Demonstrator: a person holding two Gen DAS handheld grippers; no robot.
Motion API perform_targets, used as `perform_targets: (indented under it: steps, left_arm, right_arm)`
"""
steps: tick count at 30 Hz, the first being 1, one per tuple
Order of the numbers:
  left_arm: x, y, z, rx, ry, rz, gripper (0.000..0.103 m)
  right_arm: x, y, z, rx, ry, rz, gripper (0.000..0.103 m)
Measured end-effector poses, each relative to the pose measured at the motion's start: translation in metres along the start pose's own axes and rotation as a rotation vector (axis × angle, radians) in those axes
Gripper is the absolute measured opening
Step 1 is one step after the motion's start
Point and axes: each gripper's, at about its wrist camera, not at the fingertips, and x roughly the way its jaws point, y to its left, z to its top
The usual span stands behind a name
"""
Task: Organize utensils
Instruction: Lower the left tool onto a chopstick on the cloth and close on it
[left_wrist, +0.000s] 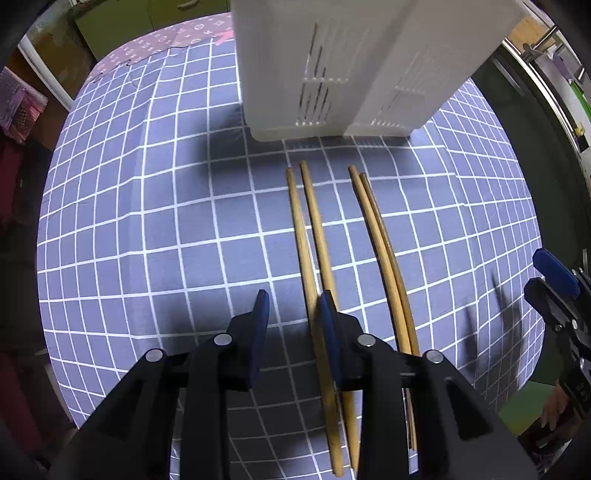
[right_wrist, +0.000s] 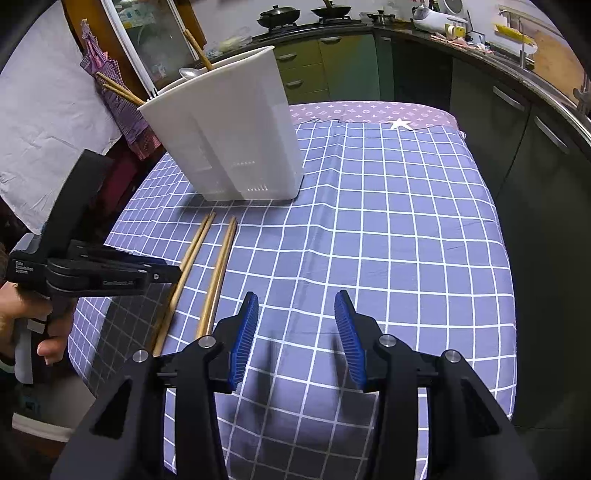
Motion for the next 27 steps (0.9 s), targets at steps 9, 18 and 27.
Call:
perform_targets:
  steps: [9, 18, 27]
  left_arm:
    - [0.0, 0.001, 0.011, -0.023, 0.014, 0.0, 0.015]
    - [-0.001, -0.008, 0.016, 0.009, 0.009, -0.009, 0.008]
    - [-0.036, 0.014, -0.004, 0.003, -0.089, -0.056, 0.007]
  right_arm:
    - [0.0, -0.003, 0.0, 0.004, 0.004, -0.005, 0.047]
    - [0.001, -0.001, -0.002, -0.001, 0.01, -0.006, 0.047]
    - [0.007, 0.013, 0.004, -0.035, 0.051, 0.027, 0.048]
